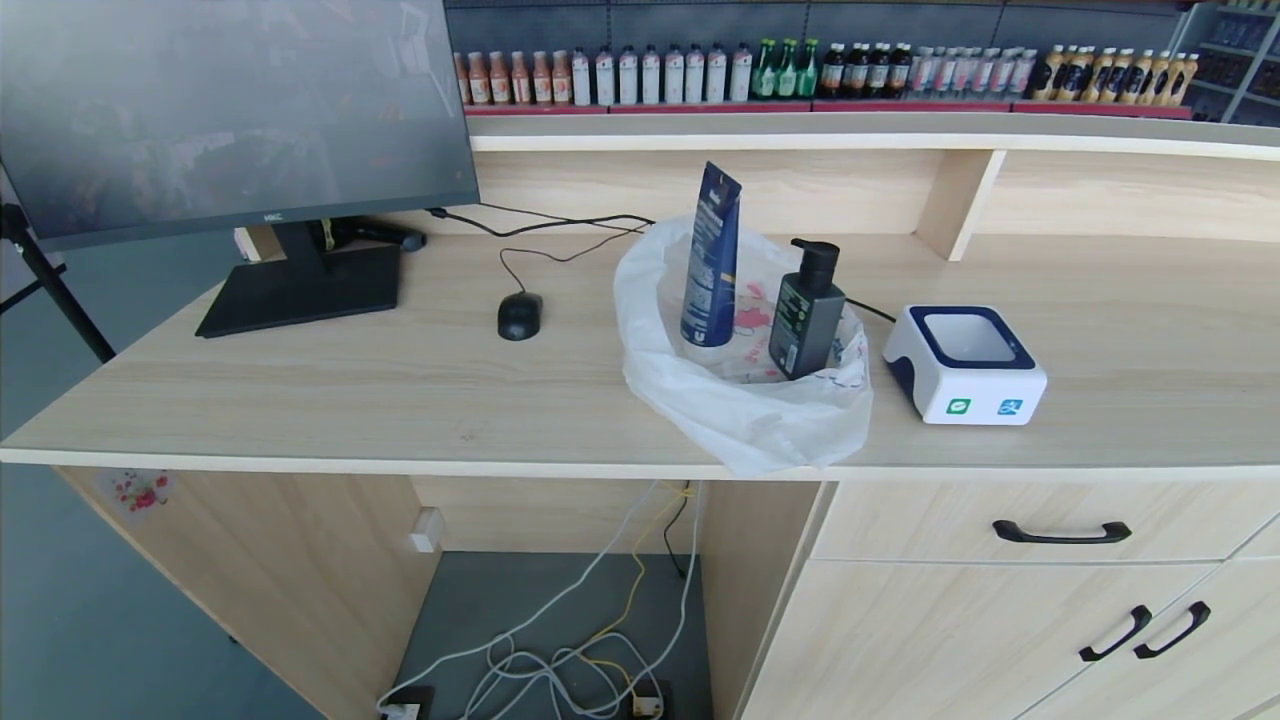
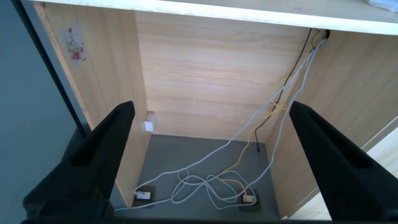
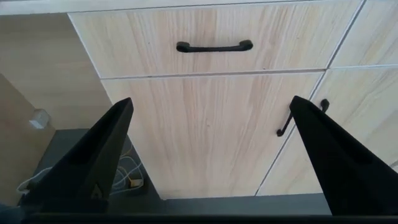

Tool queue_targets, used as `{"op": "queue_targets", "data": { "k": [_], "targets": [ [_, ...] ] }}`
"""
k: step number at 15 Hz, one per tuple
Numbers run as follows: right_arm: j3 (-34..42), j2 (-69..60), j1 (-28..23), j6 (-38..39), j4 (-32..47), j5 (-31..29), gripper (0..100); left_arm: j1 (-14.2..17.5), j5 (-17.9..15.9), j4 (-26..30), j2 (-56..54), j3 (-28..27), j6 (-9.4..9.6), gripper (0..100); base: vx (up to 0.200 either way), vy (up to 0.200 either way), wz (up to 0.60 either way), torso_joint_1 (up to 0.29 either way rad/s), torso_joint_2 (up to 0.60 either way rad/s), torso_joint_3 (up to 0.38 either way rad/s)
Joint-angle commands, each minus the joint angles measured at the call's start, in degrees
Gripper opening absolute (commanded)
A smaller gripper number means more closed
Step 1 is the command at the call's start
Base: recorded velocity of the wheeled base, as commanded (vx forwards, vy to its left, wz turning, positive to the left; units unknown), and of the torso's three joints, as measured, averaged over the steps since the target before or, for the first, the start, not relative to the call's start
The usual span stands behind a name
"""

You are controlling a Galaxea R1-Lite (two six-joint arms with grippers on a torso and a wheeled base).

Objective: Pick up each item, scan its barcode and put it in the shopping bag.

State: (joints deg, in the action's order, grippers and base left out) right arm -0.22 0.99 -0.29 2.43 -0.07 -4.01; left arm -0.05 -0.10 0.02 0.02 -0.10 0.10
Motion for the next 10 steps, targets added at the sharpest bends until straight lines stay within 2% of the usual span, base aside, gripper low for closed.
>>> {"op": "queue_targets", "data": {
  "k": [1,5,10],
  "targets": [
    [0.0,-1.0,0.2,-0.1,0.0,0.0,100,0.0,0.0,0.0,0.0,0.0,-0.01,100,0.0,0.0,0.0,0.0,0.0,0.0],
    [0.0,-1.0,0.2,-0.3,0.0,0.0,100,0.0,0.1,0.0,0.0,0.0,-0.01,100,0.0,0.0,0.0,0.0,0.0,0.0],
    [0.0,-1.0,0.2,-0.2,0.0,0.0,100,0.0,0.1,0.0,0.0,0.0,-0.01,100,0.0,-0.2,0.0,0.003,0.0,0.001]
  ]
}}
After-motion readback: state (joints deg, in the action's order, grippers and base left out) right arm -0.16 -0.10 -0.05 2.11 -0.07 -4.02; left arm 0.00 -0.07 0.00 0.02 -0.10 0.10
